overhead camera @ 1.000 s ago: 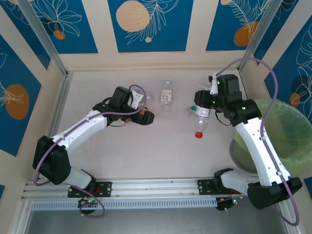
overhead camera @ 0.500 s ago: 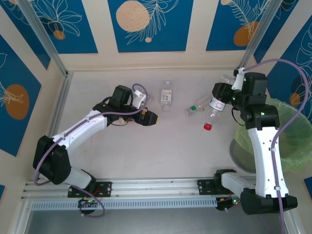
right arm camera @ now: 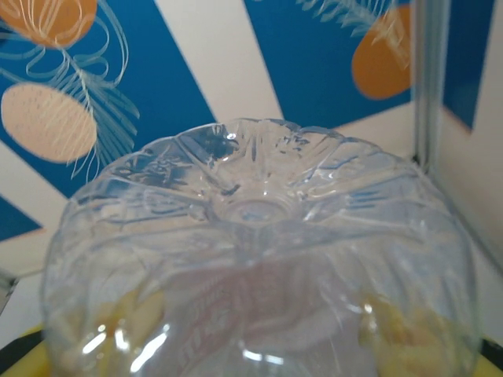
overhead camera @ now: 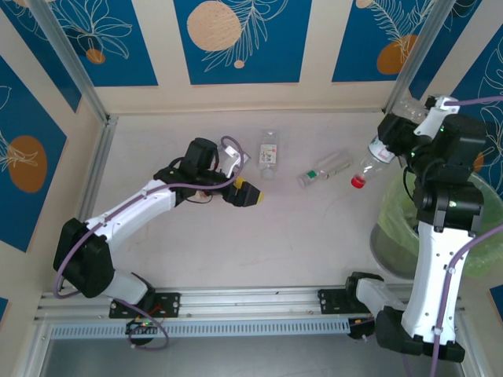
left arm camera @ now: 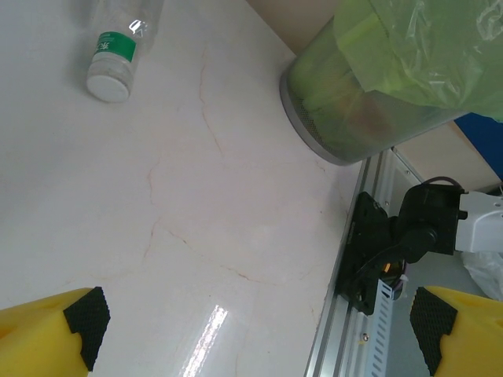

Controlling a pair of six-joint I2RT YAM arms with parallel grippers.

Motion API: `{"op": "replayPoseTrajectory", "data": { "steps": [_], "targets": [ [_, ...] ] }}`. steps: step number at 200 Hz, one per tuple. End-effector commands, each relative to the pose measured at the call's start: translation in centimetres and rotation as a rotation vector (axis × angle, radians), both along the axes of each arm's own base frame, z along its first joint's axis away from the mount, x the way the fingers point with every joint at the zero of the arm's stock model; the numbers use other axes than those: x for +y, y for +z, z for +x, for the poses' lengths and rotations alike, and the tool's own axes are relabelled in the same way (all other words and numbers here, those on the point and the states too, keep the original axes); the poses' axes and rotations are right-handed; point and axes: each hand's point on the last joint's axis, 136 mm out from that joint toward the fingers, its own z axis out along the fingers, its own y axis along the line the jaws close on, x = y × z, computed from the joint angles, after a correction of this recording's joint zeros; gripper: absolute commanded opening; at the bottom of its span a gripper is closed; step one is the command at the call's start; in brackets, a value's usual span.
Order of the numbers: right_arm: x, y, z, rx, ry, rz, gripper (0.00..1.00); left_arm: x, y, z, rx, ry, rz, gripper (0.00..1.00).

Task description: Put the plastic bottles in the bin

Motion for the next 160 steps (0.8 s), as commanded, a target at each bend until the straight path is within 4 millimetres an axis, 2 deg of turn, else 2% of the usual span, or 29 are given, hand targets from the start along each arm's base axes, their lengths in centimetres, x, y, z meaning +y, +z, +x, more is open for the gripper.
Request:
{"op": "replayPoseTrajectory", "data": {
  "steps": [1,23,53,95,160],
  "targets": [
    [-1.7,2.0,-1.9,-0.035,-0.095,-0.089,0.44,-0.3,0.3,-0.8,-0.014,-0.055,-0.017,1.0],
    [-3.6,2.5,-2.8,-0.031,-0.202,-0.165,0.43,-0.3,0.2,-0.9,-0.013,-0.063,-0.018,1.0],
    [-8.4,2.4,-4.4,-0.019,-0.474,-0.296,0.43,-0.2,0.8,-1.1,-0.03,-0.067,-0.024,1.0],
    [-10.3,3.1,-6.4,-0.061,-0.611,-0.437,0.42,0.2,1.9,-1.5,-0.07,-0.062,-0.044,1.0],
    [-12.9,0.1,-6.7,0.085,-0.724,-0.546,0.44,1.1,3.0,-1.2,-0.134,-0.001,-0.029,1.0]
  ]
}}
